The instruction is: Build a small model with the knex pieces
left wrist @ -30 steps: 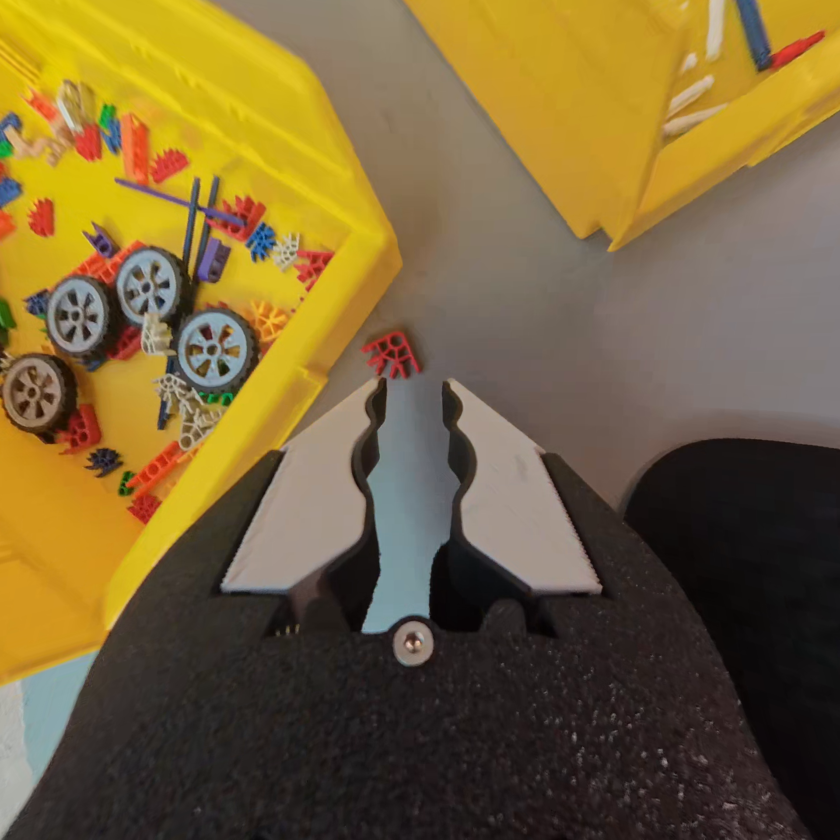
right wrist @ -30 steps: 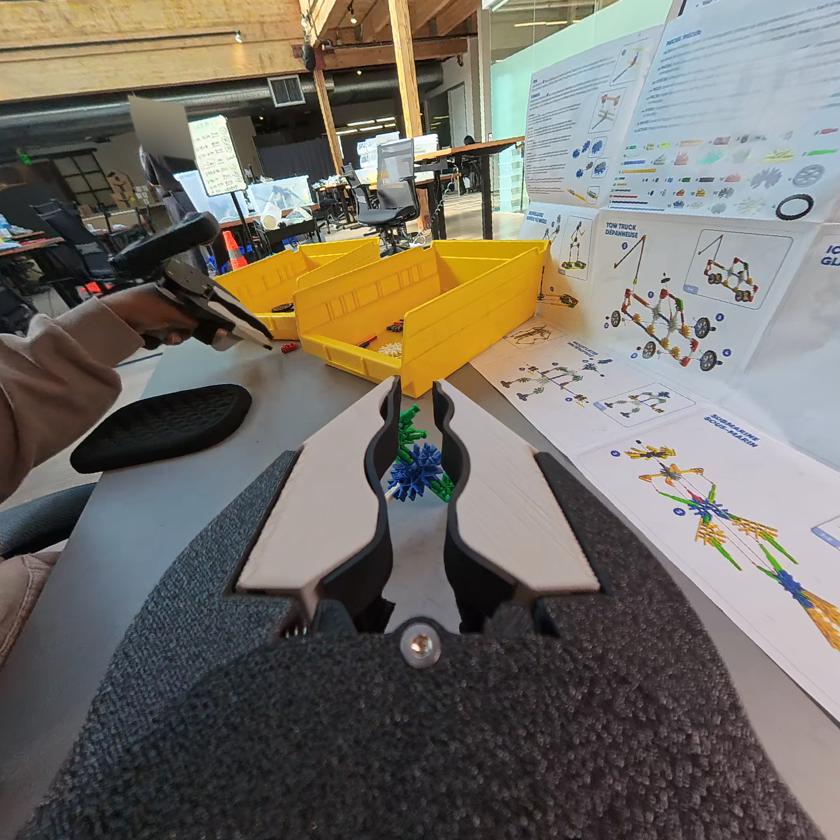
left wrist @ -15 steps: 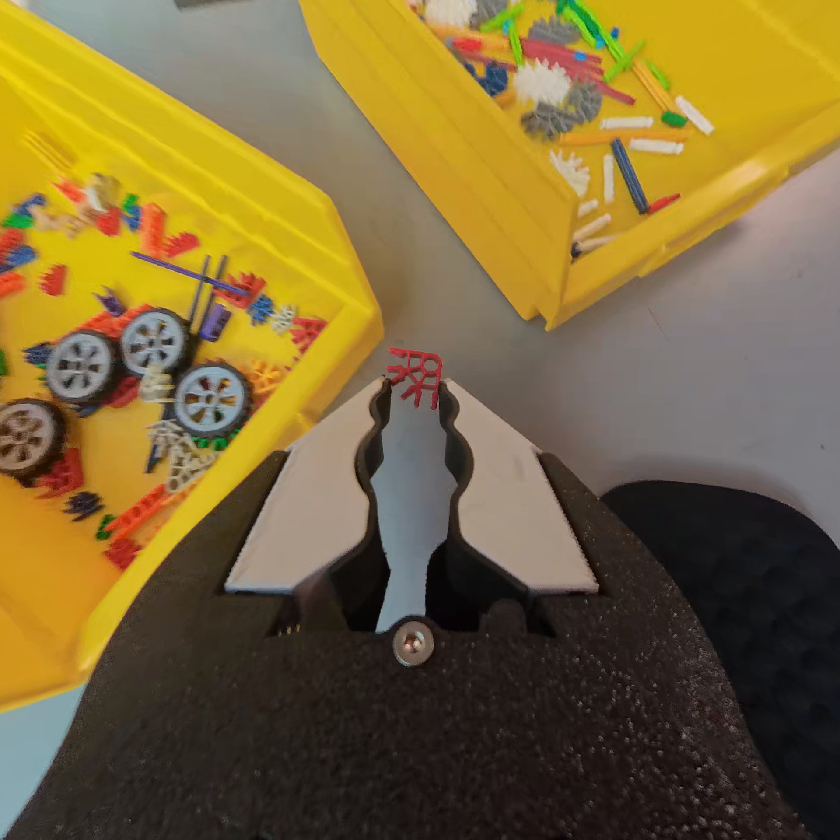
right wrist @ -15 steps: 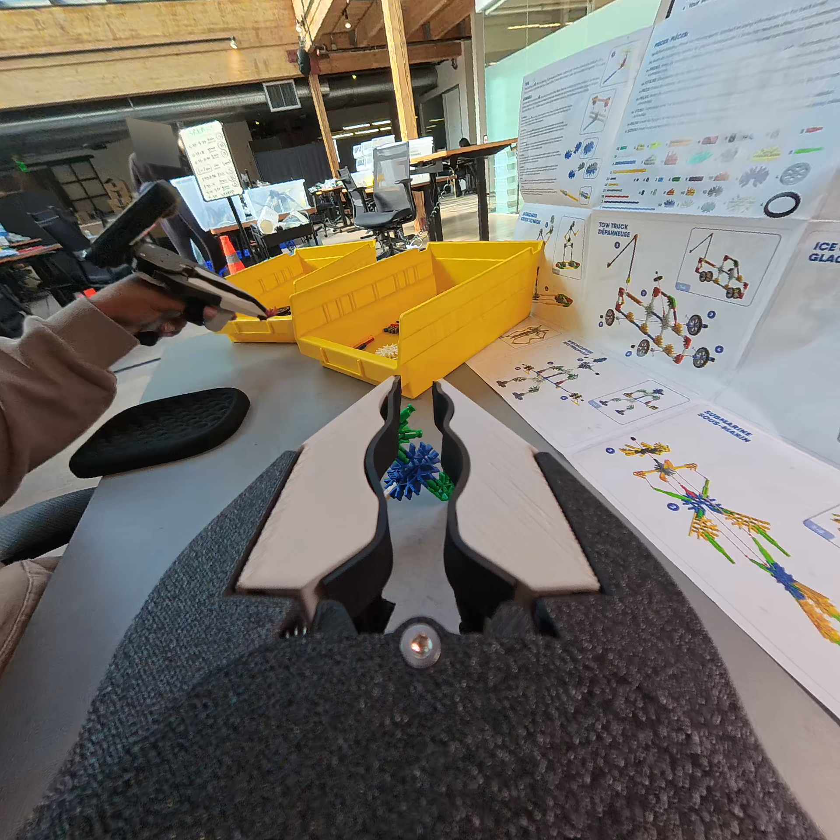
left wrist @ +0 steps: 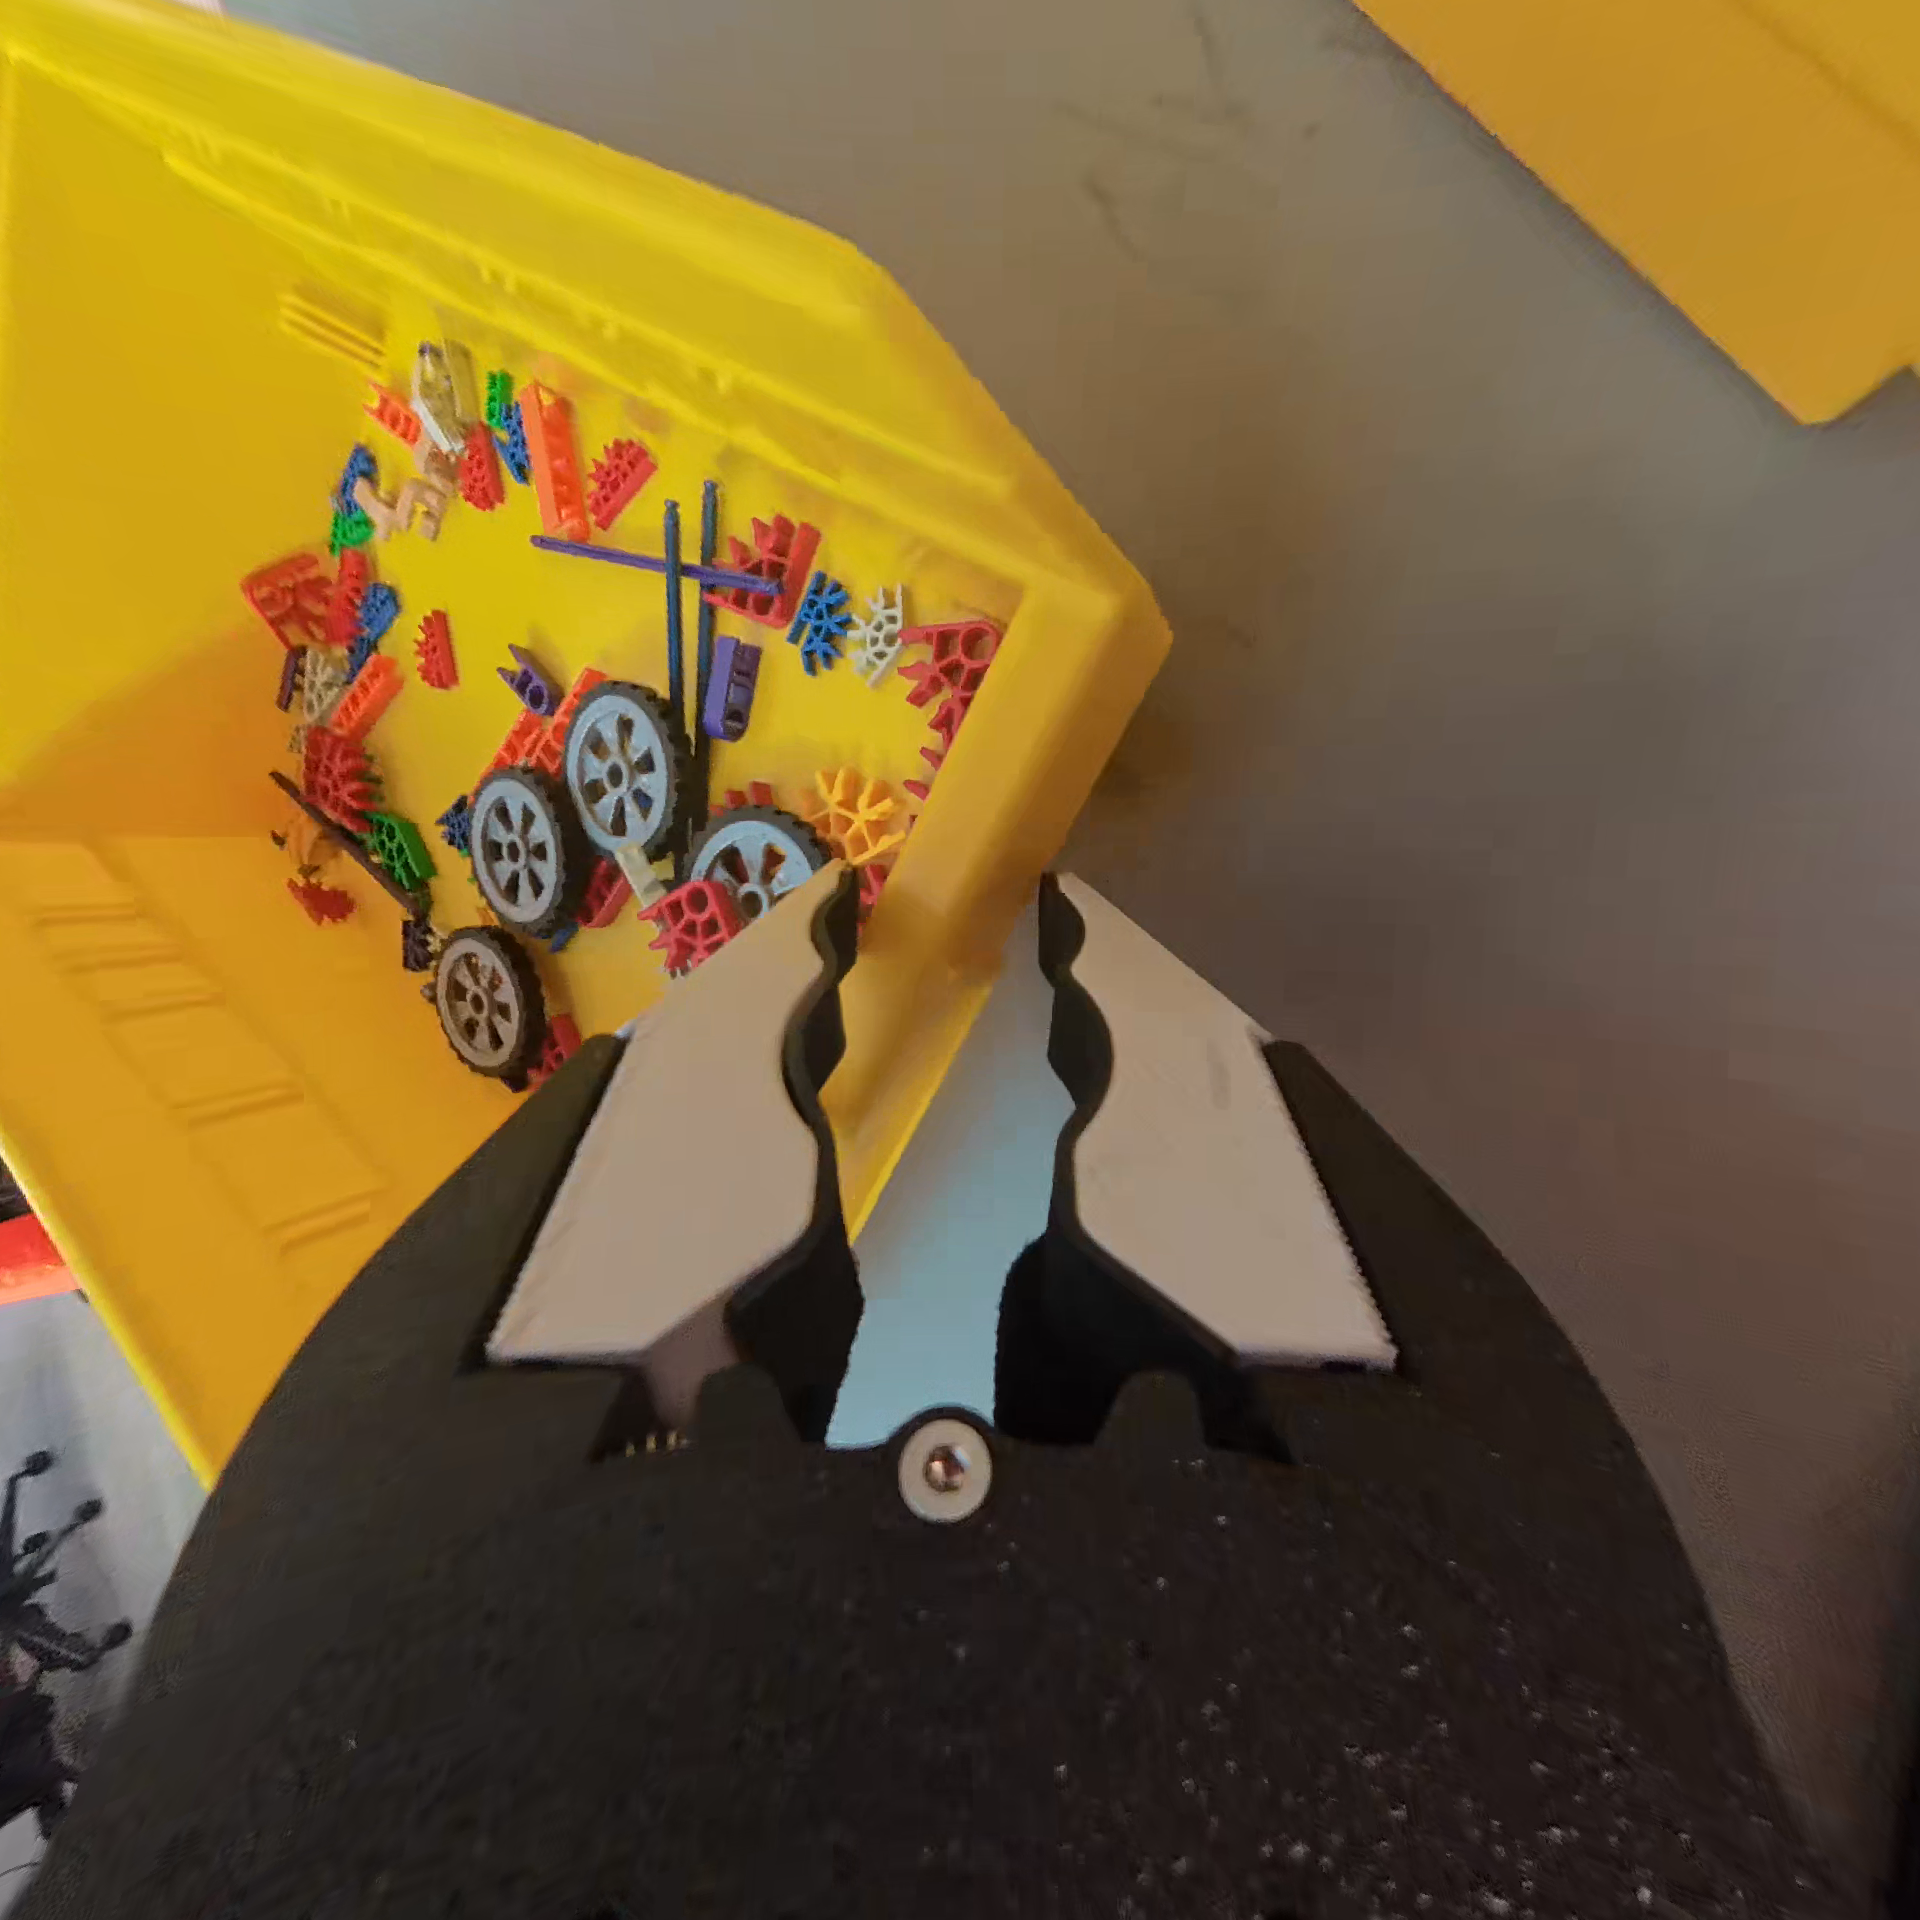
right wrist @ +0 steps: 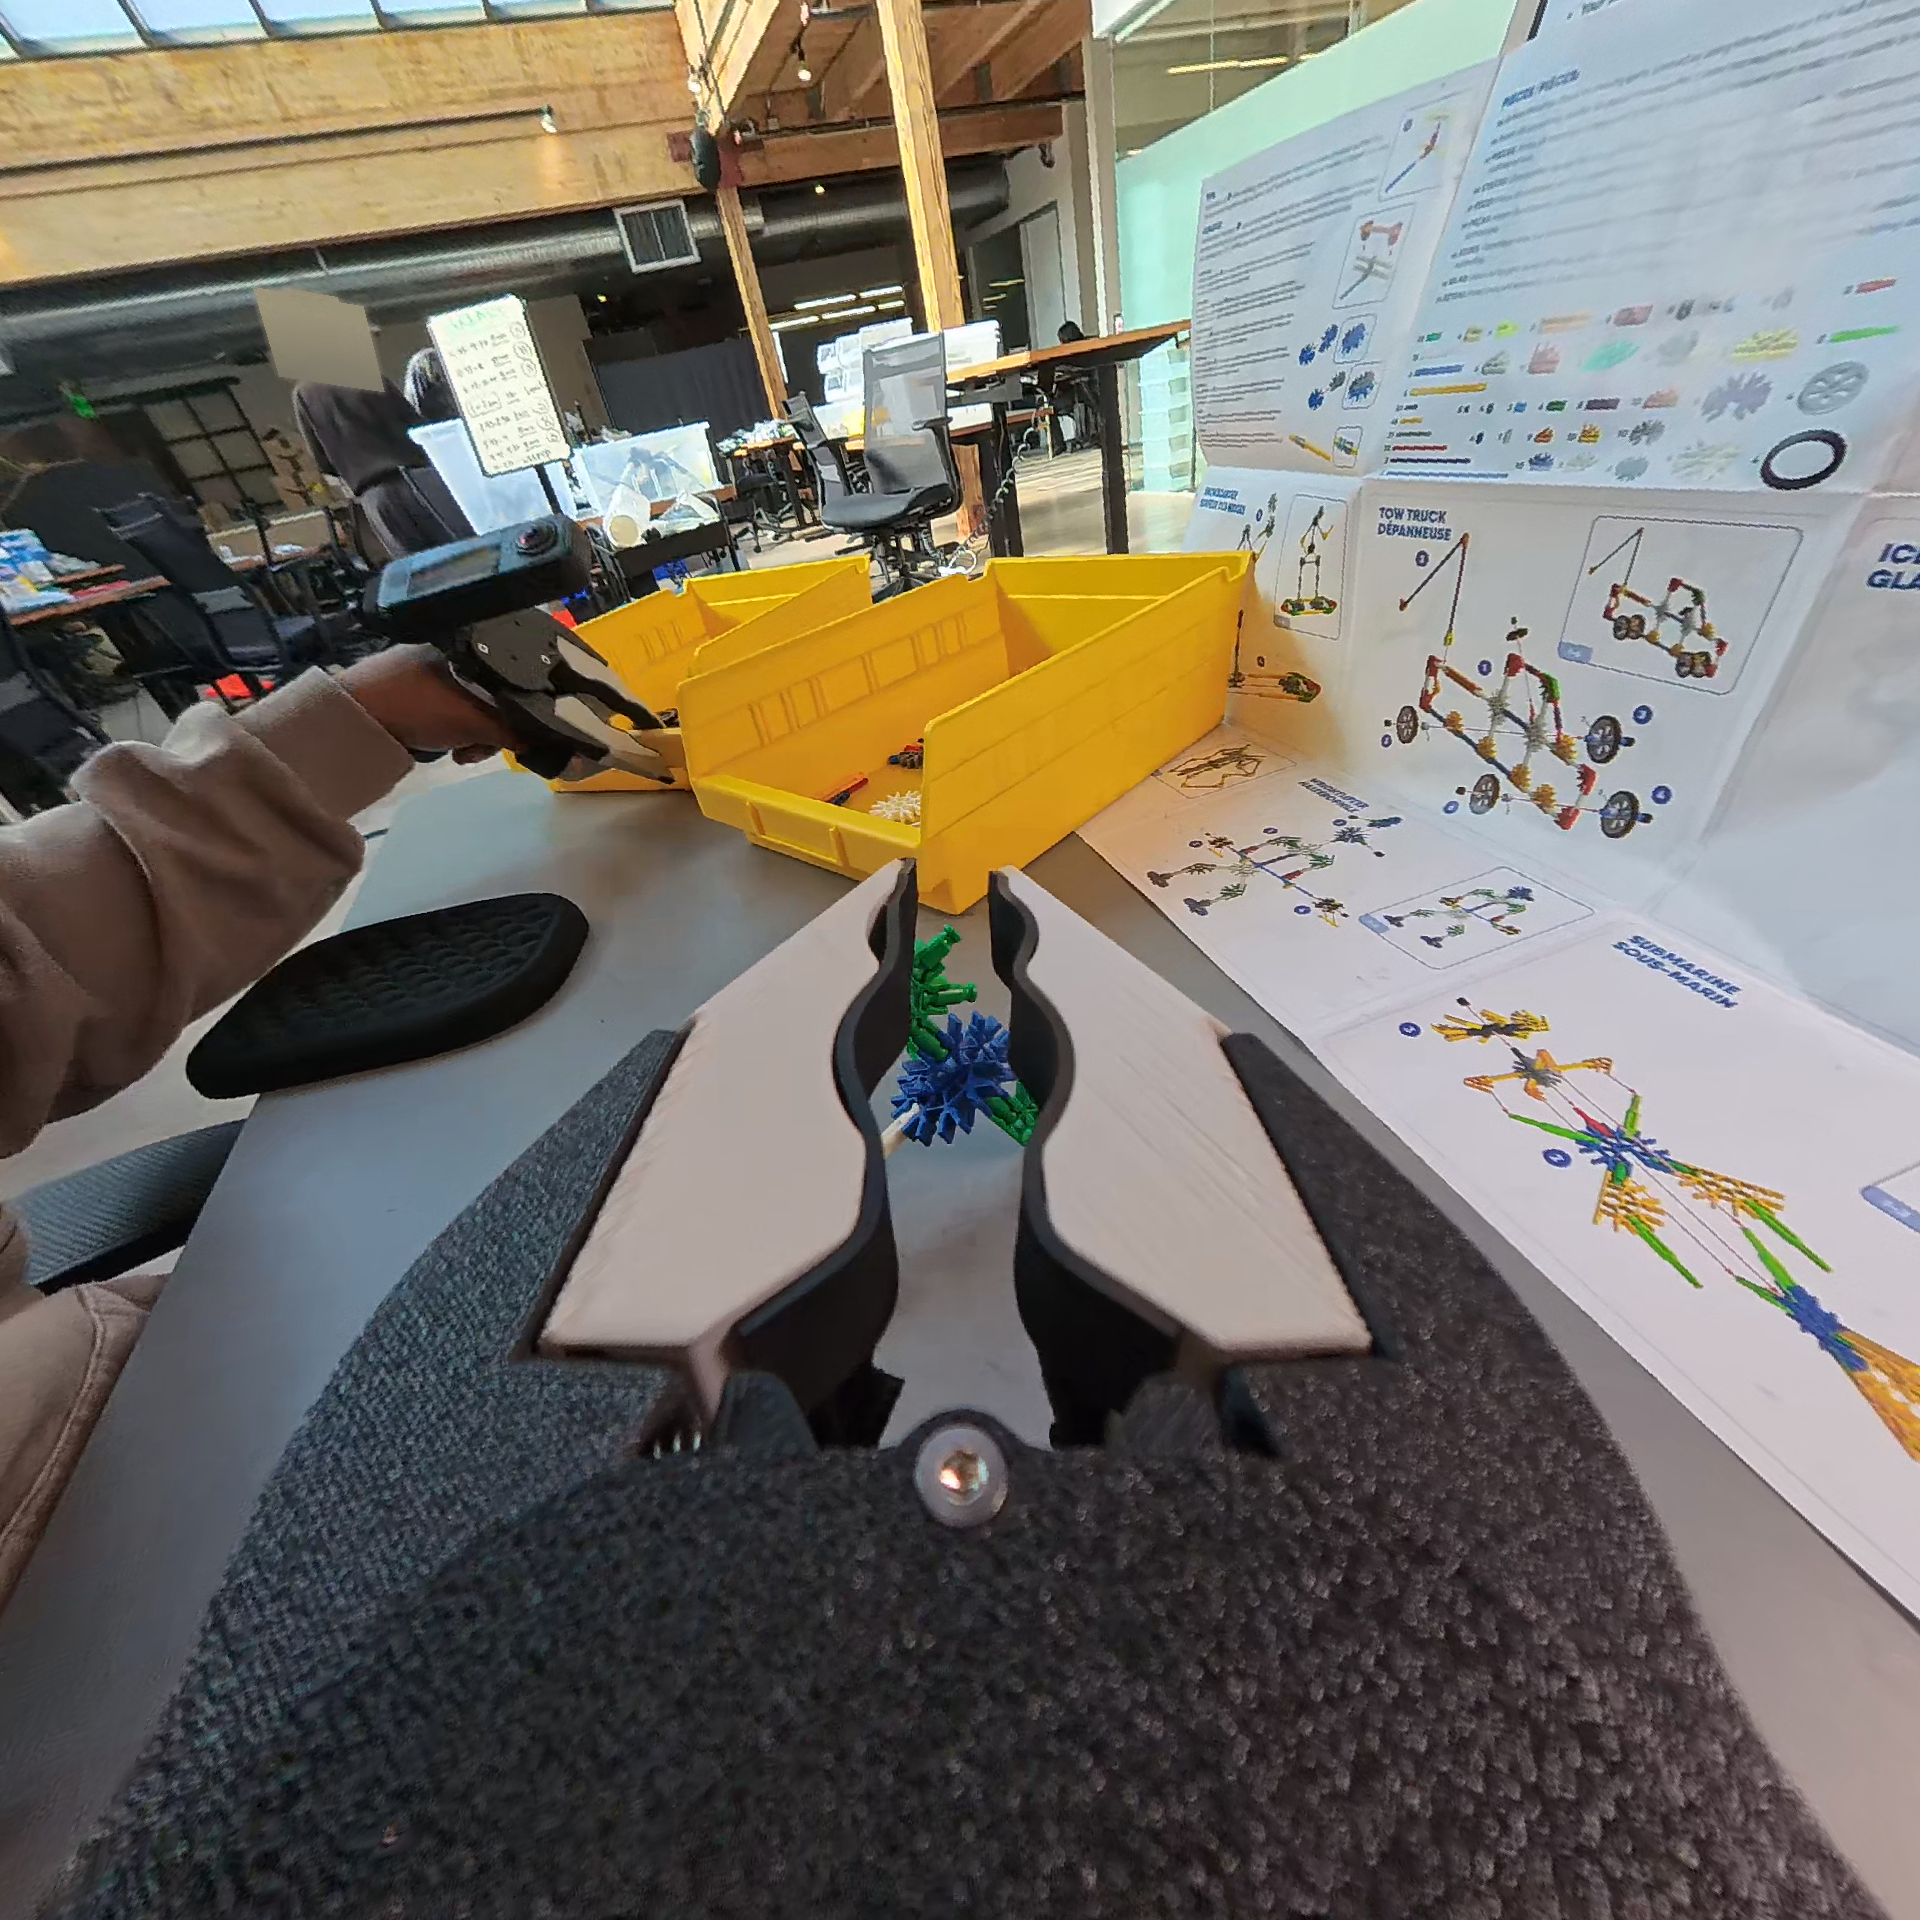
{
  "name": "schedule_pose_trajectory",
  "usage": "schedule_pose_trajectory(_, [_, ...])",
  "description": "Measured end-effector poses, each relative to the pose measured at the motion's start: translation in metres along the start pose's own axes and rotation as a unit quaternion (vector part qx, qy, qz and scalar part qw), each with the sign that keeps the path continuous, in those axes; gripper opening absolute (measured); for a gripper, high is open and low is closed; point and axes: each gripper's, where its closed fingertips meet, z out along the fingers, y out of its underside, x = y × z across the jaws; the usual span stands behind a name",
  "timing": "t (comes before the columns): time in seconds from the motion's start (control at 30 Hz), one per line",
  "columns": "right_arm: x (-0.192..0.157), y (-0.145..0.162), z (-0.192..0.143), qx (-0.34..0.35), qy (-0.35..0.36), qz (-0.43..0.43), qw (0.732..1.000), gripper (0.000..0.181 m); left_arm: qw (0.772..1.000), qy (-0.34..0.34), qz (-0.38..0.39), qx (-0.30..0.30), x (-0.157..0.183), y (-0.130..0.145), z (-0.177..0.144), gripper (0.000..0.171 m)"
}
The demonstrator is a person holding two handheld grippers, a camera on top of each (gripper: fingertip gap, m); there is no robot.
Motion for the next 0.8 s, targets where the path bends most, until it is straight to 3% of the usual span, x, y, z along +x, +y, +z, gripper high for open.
schedule_pose_trajectory(0.17, [-0.001, 0.002, 0.001, -0.006, 0.001, -0.006, 1.000, 0.012, 0.998, 0.023, 0.045, 0.049, 0.018, -0.043, 0.009, 0.028])
schedule_pose_trajectory(0.3, [0.002, 0.001, -0.001, -0.005, 0.008, -0.012, 1.000, 0.012, 0.997, 0.015, 0.043, 0.059, 0.019, -0.060, 0.005, 0.032])
schedule_pose_trajectory(0.4, [0.005, -0.001, -0.005, 0.001, 0.012, -0.007, 1.000, 0.012, 0.988, 0.035, -0.017, 0.149, 0.016, -0.080, -0.031, 0.033])
schedule_pose_trajectory(0.47, [0.006, -0.003, -0.006, 0.007, 0.009, 0.003, 1.000, 0.012, 0.968, 0.068, -0.061, 0.235, 0.018, -0.098, -0.068, 0.032])
schedule_pose_trajectory(0.57, [0.005, -0.002, -0.004, 0.010, 0.001, 0.017, 1.000, 0.012, 0.929, 0.162, -0.021, 0.332, 0.064, -0.126, -0.122, 0.034])
schedule_pose_trajectory(0.63, [0.003, 0.001, -0.002, 0.007, -0.003, 0.020, 1.000, 0.012, 0.926, 0.188, 0.056, 0.322, 0.107, -0.134, -0.129, 0.037])
schedule_pose_trajectory(0.8, [0.002, 0.003, -0.002, -0.005, 0.001, 0.002, 1.000, 0.012, 0.940, 0.173, 0.176, 0.237, 0.168, -0.148, -0.082, 0.044])
